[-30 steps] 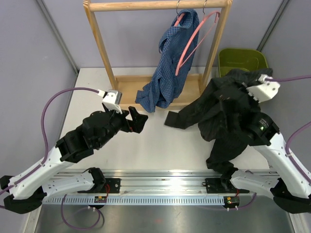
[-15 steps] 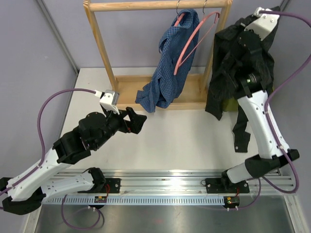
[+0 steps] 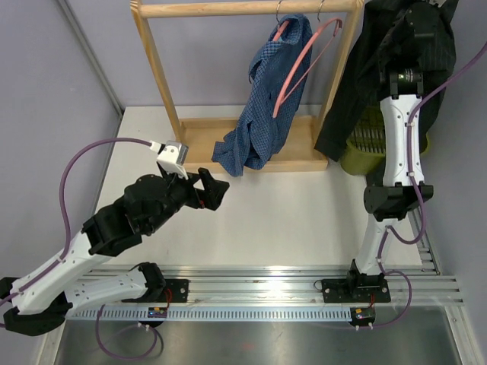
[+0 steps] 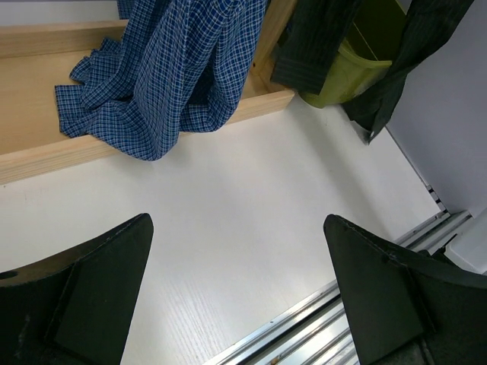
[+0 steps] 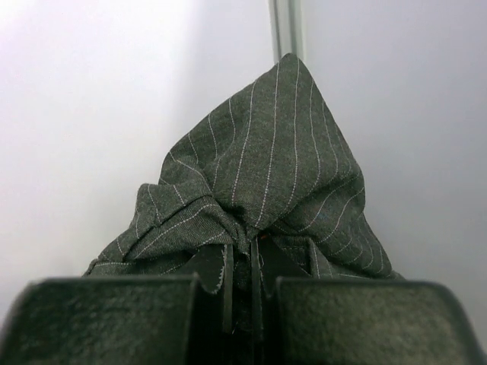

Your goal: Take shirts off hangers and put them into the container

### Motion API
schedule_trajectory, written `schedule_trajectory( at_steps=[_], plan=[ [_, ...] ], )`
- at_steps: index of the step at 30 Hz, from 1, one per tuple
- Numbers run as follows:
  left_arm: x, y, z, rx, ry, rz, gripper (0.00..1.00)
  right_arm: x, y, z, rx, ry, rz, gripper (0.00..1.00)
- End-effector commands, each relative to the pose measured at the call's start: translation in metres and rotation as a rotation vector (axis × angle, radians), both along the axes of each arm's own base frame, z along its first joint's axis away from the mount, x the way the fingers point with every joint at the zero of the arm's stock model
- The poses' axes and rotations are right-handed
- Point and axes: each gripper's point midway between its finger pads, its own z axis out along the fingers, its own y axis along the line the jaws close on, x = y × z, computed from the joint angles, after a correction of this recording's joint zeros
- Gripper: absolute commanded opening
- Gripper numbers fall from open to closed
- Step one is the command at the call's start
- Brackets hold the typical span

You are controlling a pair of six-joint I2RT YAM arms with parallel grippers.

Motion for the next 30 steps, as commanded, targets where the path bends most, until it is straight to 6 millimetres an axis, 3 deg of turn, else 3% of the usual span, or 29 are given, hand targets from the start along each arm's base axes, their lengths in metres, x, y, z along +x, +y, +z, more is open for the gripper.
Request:
schedule_trajectory(
  at_steps=[1,3,8,9,10,15,16,17,19,20,22,23,26,28,30],
  plan=[
    [0.001,0.003,0.024,-0.047,-0.03,0.013,0.99,-0.025,0.004,0.085,-0.112,-0.322,0.071,0.0],
    [-0.001,0.006,0.022,-0.039,-0.019,0.018,0.99,-0.039,-0.001,0.108,-0.104,-0.446,0.094,0.0],
    [0.001,0.01,0.026,-0.026,-0.02,0.038,0.99,-0.082,0.018,0.158,-0.18,-0.772,0.18,0.0],
    [0.001,0.01,0.025,-0.019,-0.015,0.041,0.99,-0.087,0.022,0.162,-0.206,-0.807,0.191,0.0],
    [0.002,0.009,0.026,-0.017,-0.015,0.042,0.99,-0.109,0.023,0.172,-0.228,-0.923,0.184,0.0],
    [0.006,0.002,0.022,-0.017,-0.003,0.039,0.99,-0.125,0.026,0.179,-0.258,-0.99,0.181,0.0],
    [0.005,-0.001,0.021,-0.017,0.003,0.031,0.99,-0.121,0.026,0.176,-0.257,-0.984,0.175,0.0],
    [0.006,-0.004,0.018,-0.011,0.01,0.027,0.99,-0.109,0.009,0.167,-0.259,-0.949,0.133,0.0],
    [0.006,-0.008,0.016,-0.012,0.019,0.016,0.99,-0.089,0.0,0.152,-0.242,-0.905,0.115,0.0],
    [0.007,-0.009,0.014,-0.011,0.024,0.016,0.99,-0.065,-0.01,0.132,-0.229,-0.845,0.097,0.0],
    [0.006,-0.01,0.011,-0.016,0.031,0.012,0.99,-0.044,-0.019,0.111,-0.195,-0.806,0.088,0.0],
    [0.005,-0.01,0.011,-0.019,0.034,0.011,0.99,-0.021,-0.026,0.09,-0.178,-0.752,0.082,0.0],
    [0.003,-0.007,0.008,-0.022,0.04,0.018,0.99,0.012,-0.042,0.06,-0.151,-0.696,0.074,0.0],
    [0.003,-0.004,0.008,-0.024,0.042,0.025,0.99,0.03,-0.05,0.05,-0.123,-0.648,0.088,0.0],
    [0.002,-0.002,0.008,-0.028,0.047,0.033,0.99,0.031,-0.049,0.056,-0.119,-0.692,0.113,0.0]
  ],
)
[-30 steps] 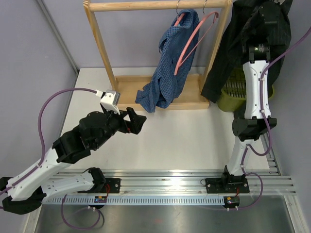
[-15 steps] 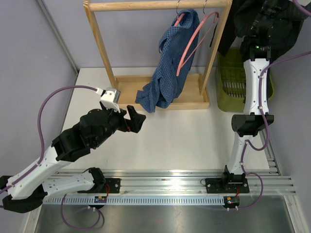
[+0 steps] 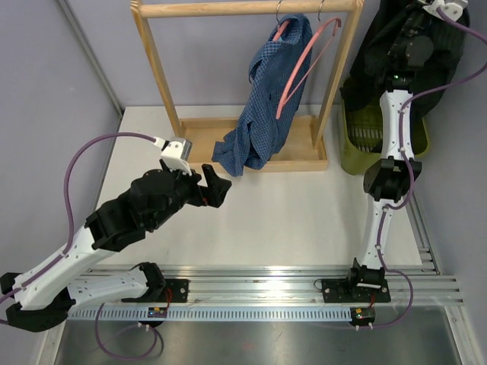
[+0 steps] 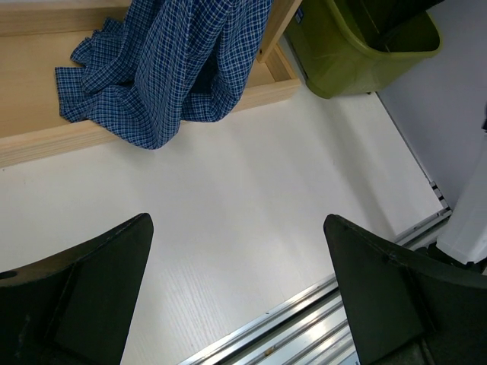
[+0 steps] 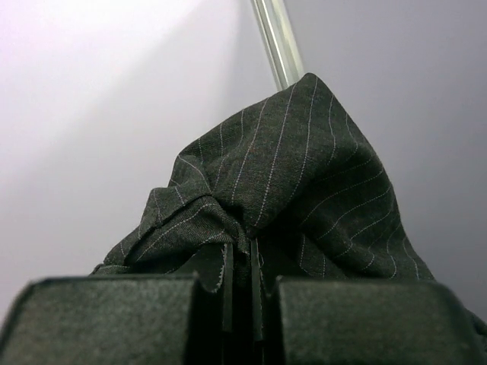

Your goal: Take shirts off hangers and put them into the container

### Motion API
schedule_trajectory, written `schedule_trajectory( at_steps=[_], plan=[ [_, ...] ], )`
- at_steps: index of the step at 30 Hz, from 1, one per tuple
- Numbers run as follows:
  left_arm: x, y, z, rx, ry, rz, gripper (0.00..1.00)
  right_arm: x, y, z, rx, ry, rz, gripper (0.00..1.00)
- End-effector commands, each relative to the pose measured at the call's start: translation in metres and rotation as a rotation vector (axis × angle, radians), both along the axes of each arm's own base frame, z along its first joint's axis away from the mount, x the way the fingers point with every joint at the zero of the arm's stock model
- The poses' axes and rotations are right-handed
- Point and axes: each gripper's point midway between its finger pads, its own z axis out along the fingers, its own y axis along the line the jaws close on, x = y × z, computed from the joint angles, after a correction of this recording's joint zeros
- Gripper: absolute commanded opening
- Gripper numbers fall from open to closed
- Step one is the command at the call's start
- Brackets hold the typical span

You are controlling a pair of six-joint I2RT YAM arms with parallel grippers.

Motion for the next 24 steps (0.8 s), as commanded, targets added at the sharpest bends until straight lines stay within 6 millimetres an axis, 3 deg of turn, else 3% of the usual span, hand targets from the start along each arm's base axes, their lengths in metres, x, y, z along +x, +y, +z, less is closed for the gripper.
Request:
schedule_trajectory(
  at_steps=[1,4,6,7,8,9,10,11,12,13,16,19,21,22,24],
  plan=[
    [-0.001,0.003,0.01,-0.054,-0.013,0.018,0.99,-0.013,-0.002,0.02,0.022,-0.084,0.05,0.0],
    [0.0,0.003,0.011,-0.062,-0.01,0.021,0.99,-0.01,-0.009,0.012,0.06,-0.051,0.028,0.0],
    [0.0,-0.001,0.011,-0.064,-0.008,0.011,0.99,0.01,-0.02,-0.023,0.104,0.072,-0.038,0.0],
    [0.0,-0.002,0.011,-0.064,-0.007,0.01,0.99,0.009,-0.021,-0.022,0.096,0.077,-0.052,0.0],
    [0.001,-0.004,0.008,-0.059,-0.004,0.006,0.99,0.019,-0.028,-0.047,0.125,0.145,-0.09,0.0],
    [0.0,-0.005,0.008,-0.058,0.001,0.0,0.99,0.023,-0.031,-0.06,0.128,0.181,-0.112,0.0],
    [0.001,-0.006,0.007,-0.057,0.003,0.0,0.99,0.018,-0.032,-0.062,0.133,0.193,-0.12,0.0],
    [0.001,-0.008,0.007,-0.064,0.002,-0.004,0.99,0.033,-0.034,-0.096,0.139,0.281,-0.127,0.0],
    [0.001,-0.01,0.003,-0.061,0.008,-0.011,0.99,0.036,-0.034,-0.108,0.153,0.314,-0.118,0.0],
    [0.001,-0.012,0.002,-0.065,0.008,-0.013,0.99,0.04,-0.035,-0.133,0.172,0.398,-0.117,0.0],
    [0.002,-0.018,-0.002,-0.08,0.012,-0.024,0.99,0.037,-0.039,-0.174,0.251,0.522,-0.125,0.0],
    [0.002,-0.026,-0.004,-0.084,0.018,-0.048,0.99,0.038,-0.044,-0.245,0.337,0.733,-0.154,0.0],
    [0.003,-0.029,-0.006,-0.081,0.021,-0.054,0.99,0.035,-0.046,-0.278,0.419,0.822,-0.165,0.0],
    [0.003,-0.029,-0.006,-0.08,0.019,-0.056,0.99,0.032,-0.044,-0.316,0.447,0.958,-0.182,0.0],
    [0.003,-0.029,-0.006,-0.084,0.015,-0.057,0.99,0.028,-0.04,-0.345,0.52,1.061,-0.173,0.0]
  ],
)
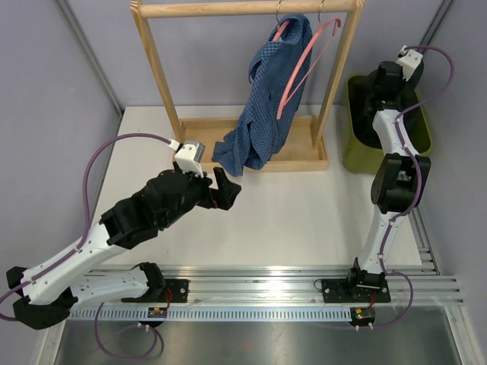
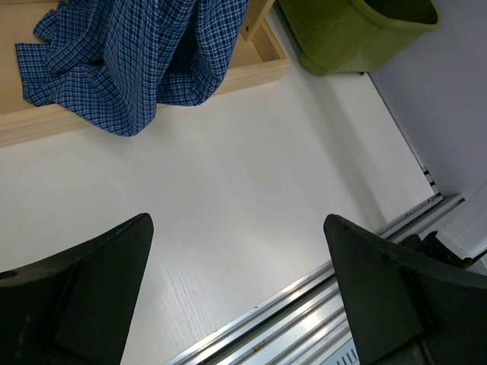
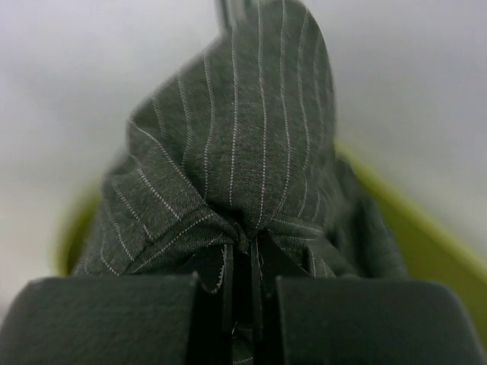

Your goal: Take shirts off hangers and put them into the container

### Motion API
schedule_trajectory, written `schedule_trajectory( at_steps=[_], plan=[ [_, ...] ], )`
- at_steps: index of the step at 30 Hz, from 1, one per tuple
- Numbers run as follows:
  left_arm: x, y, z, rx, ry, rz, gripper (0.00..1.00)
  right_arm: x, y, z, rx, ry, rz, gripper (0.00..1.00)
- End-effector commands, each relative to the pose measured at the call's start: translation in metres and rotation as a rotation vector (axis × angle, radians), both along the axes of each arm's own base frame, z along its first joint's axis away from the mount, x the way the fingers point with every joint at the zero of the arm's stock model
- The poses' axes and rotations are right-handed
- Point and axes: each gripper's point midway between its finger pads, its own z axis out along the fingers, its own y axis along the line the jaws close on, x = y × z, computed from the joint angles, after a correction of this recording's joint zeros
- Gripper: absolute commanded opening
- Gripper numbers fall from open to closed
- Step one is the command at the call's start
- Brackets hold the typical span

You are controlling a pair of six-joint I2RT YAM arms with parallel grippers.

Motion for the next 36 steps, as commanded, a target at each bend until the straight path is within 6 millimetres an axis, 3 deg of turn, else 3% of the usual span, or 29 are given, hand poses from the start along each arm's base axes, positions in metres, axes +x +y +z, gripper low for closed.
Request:
schedule_trajectory(
  at_steps=[1,3,4,6,7,8,11,13,15,18,19,20,22,23,24,25,27,28,31,36],
  plan=[
    [0.002,-0.008,0.017,-0.079,-0.037,-0.016,0.99,-0.038,0.005,-0.053,0.175,0.244,-0.093,0.0],
    [0.001,-0.006,0.018,-0.086,-0.042,-0.015,0.99,-0.043,0.008,-0.073,0.231,0.296,-0.108,0.0],
    [0.0,-0.006,0.018,-0.09,-0.044,-0.016,0.99,-0.048,0.012,-0.096,0.253,0.371,-0.108,0.0],
    [-0.001,-0.003,0.018,-0.093,-0.045,-0.013,0.99,-0.046,0.02,-0.114,0.295,0.421,-0.078,0.0],
    [-0.001,-0.002,0.018,-0.094,-0.045,-0.011,0.99,-0.052,0.024,-0.145,0.317,0.523,-0.066,0.0],
    [-0.003,0.0,0.019,-0.102,-0.048,-0.012,0.99,-0.044,0.033,-0.145,0.347,0.537,-0.011,0.0],
    [-0.004,0.004,0.019,-0.109,-0.052,-0.004,0.99,-0.048,0.045,-0.184,0.402,0.678,0.026,0.0],
    [-0.006,0.009,0.021,-0.12,-0.062,0.003,0.99,-0.052,0.051,-0.185,0.422,0.705,0.055,0.0],
    [-0.007,0.013,0.025,-0.125,-0.073,0.009,0.99,-0.042,0.052,-0.163,0.41,0.613,0.083,0.0],
    [-0.007,0.018,0.027,-0.12,-0.084,0.019,0.99,-0.05,0.058,-0.099,0.373,0.465,0.15,0.02],
    [-0.007,0.02,0.029,-0.119,-0.091,0.021,0.99,-0.053,0.063,-0.059,0.354,0.372,0.197,0.21],
    [-0.006,0.021,0.03,-0.117,-0.094,0.025,0.99,-0.055,0.066,-0.039,0.331,0.339,0.228,0.3],
    [-0.006,0.023,0.034,-0.119,-0.109,0.03,0.99,-0.067,0.073,0.015,0.285,0.229,0.28,0.36],
    [-0.006,0.024,0.034,-0.116,-0.114,0.032,0.99,-0.073,0.076,0.032,0.265,0.201,0.306,0.48],
    [-0.006,0.025,0.036,-0.114,-0.117,0.035,0.99,-0.079,0.079,0.047,0.253,0.178,0.326,0.53],
    [-0.006,0.027,0.037,-0.108,-0.124,0.037,0.99,-0.092,0.086,0.075,0.236,0.133,0.362,0.63],
    [-0.005,0.031,0.04,-0.107,-0.134,0.048,0.99,-0.109,0.093,0.097,0.224,0.108,0.399,0.99],
    [-0.006,0.034,0.042,-0.107,-0.143,0.051,0.99,-0.124,0.104,0.121,0.217,0.069,0.453,0.99],
    [-0.005,0.041,0.046,-0.097,-0.16,0.066,0.99,-0.16,0.128,0.15,0.217,0.04,0.571,0.99],
    [-0.006,0.052,0.057,-0.103,-0.195,0.091,0.99,-0.222,0.176,0.159,0.273,0.02,0.8,0.99]
  ],
)
